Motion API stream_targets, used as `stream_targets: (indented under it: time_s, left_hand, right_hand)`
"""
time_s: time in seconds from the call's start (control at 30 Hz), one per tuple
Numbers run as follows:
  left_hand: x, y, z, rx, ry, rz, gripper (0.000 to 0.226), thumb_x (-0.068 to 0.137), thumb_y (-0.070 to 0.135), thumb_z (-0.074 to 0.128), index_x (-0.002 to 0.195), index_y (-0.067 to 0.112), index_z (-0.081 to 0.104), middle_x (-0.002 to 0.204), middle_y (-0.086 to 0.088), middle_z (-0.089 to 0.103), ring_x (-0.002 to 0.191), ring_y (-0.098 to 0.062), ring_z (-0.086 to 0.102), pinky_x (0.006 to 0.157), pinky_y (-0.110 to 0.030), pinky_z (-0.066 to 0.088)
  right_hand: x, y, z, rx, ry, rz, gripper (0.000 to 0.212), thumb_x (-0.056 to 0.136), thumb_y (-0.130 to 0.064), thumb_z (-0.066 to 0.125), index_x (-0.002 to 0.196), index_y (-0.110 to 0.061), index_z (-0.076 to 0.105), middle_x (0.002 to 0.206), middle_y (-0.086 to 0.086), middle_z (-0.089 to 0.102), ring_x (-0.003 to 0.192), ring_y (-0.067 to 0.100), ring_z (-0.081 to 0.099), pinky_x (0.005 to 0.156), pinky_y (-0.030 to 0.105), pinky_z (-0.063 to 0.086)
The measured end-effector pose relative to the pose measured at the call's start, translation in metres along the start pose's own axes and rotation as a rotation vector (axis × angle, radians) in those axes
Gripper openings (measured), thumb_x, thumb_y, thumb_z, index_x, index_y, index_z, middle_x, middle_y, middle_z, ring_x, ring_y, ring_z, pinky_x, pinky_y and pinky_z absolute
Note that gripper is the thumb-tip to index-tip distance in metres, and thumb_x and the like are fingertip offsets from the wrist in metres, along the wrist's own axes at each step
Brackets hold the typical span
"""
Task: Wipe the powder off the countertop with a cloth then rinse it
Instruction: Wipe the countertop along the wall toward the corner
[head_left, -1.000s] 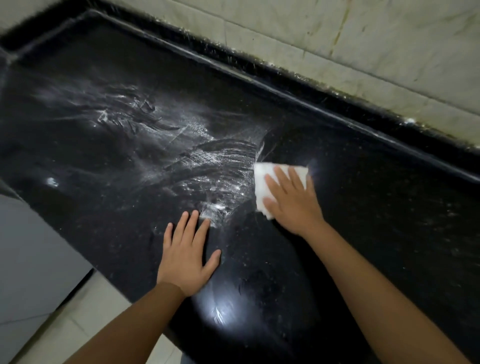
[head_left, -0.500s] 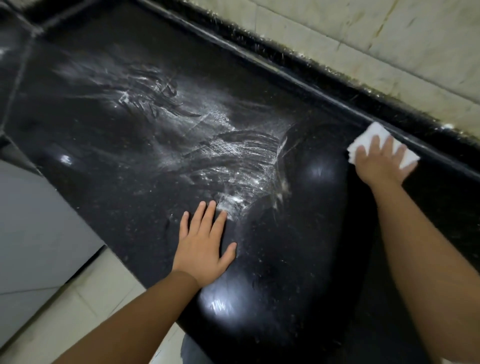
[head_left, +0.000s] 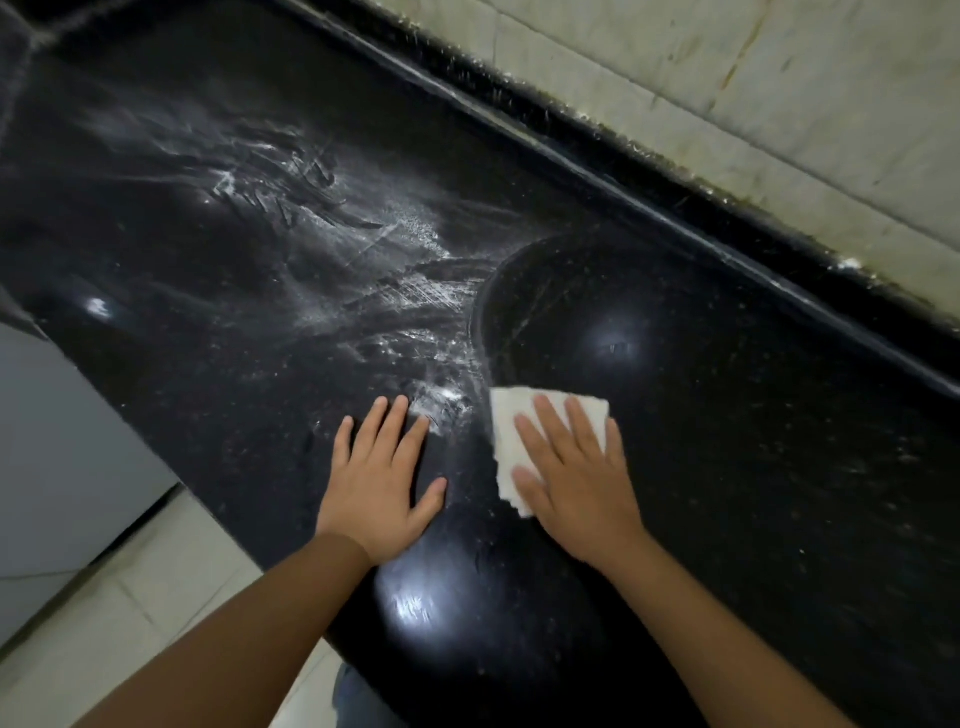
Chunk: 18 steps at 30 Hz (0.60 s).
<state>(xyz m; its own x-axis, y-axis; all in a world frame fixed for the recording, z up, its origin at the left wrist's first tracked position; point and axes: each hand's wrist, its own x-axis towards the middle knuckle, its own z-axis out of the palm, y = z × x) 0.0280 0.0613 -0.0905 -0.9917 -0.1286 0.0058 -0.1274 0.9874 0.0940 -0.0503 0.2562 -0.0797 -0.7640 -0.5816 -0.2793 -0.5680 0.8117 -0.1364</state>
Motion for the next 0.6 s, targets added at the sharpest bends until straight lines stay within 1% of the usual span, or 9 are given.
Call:
stream_targets:
  time_s: [0.03,0.1,0.17,0.23,0.33,0.43,0.5,0.53,0.6]
  left_hand:
    - [-0.001,0.000,0.000,-0.003,-0.004,-0.002,0.062,0.080,0.047,0.036,0.120,0.006,0.057,0.130,-0.020,0.053,0.125,-0.029,0.029,0.101,-0.046,0.015]
    - [-0.002,0.000,0.001,-0.010,-0.019,-0.005,0.062,0.080,0.048,0.036,0.120,0.006,0.058,0.130,-0.020,0.052,0.125,-0.028,0.029,0.101,-0.046,0.014]
    - [-0.002,0.001,0.001,-0.003,-0.032,-0.011,0.062,0.081,0.048,0.036,0.120,0.006,0.058,0.130,-0.019,0.052,0.126,-0.028,0.028,0.101,-0.047,0.015]
    - [-0.001,0.001,-0.001,0.009,-0.048,-0.012,0.062,0.081,0.048,0.035,0.120,0.006,0.058,0.130,-0.019,0.052,0.126,-0.029,0.028,0.101,-0.047,0.015]
    - [0.000,0.002,-0.002,0.019,-0.068,-0.006,0.061,0.081,0.048,0.035,0.120,0.006,0.058,0.131,-0.019,0.052,0.126,-0.029,0.028,0.101,-0.047,0.015]
    - [-0.001,0.002,-0.004,0.007,-0.079,-0.011,0.062,0.080,0.047,0.036,0.121,0.006,0.057,0.131,-0.019,0.052,0.126,-0.029,0.028,0.101,-0.047,0.015]
    - [-0.001,0.002,-0.004,0.001,-0.067,-0.015,0.062,0.079,0.047,0.037,0.120,0.005,0.057,0.131,-0.019,0.052,0.125,-0.029,0.028,0.101,-0.047,0.015]
    - [-0.002,0.001,-0.004,0.002,-0.064,-0.015,0.062,0.079,0.047,0.037,0.120,0.005,0.057,0.130,-0.020,0.052,0.125,-0.029,0.028,0.101,-0.046,0.015]
    - [-0.002,0.002,-0.004,0.013,-0.080,-0.014,0.061,0.079,0.047,0.037,0.119,0.005,0.058,0.129,-0.020,0.053,0.125,-0.032,0.032,0.101,-0.046,0.015]
  right_hand:
    - [-0.021,0.009,0.004,0.004,-0.021,0.040,0.057,0.097,-0.049,0.003,0.132,-0.024,0.041,0.137,0.004,0.051,0.129,0.027,0.033,0.104,0.049,0.019]
    - [-0.048,0.029,0.007,-0.005,-0.060,0.140,0.058,0.096,-0.051,0.003,0.134,-0.024,0.039,0.138,0.003,0.050,0.130,0.024,0.032,0.102,0.049,0.019]
    - [-0.039,0.042,-0.008,0.037,-0.032,0.288,0.066,0.091,-0.053,0.003,0.143,-0.025,0.031,0.151,0.002,0.031,0.140,0.026,0.021,0.109,0.053,0.013]
    - [-0.001,0.048,-0.021,0.078,0.001,0.437,0.062,0.092,-0.050,0.003,0.148,-0.027,0.010,0.157,-0.001,0.002,0.144,0.025,0.000,0.112,0.054,0.001]
    - [0.071,0.027,-0.038,0.128,-0.007,0.498,0.054,0.099,-0.043,0.012,0.148,-0.026,-0.003,0.157,-0.002,-0.012,0.143,0.025,-0.012,0.112,0.055,-0.008]
    - [0.102,-0.014,-0.040,0.141,-0.018,0.322,0.054,0.099,-0.043,0.015,0.149,-0.027,0.001,0.157,-0.002,-0.010,0.143,0.026,-0.011,0.111,0.055,-0.009]
    - [0.091,-0.037,-0.028,0.111,-0.004,0.174,0.053,0.099,-0.042,0.019,0.149,-0.027,0.007,0.157,-0.002,-0.005,0.144,0.025,-0.008,0.112,0.055,-0.007]
    - [0.077,-0.045,-0.020,0.071,0.022,0.101,0.052,0.098,-0.042,0.021,0.148,-0.026,0.015,0.157,0.000,0.003,0.144,0.025,-0.001,0.112,0.056,-0.001]
    - [0.035,-0.051,-0.004,0.019,0.100,0.041,0.050,0.095,-0.043,0.024,0.137,-0.023,0.042,0.147,0.004,0.037,0.138,0.028,0.027,0.108,0.056,0.019]
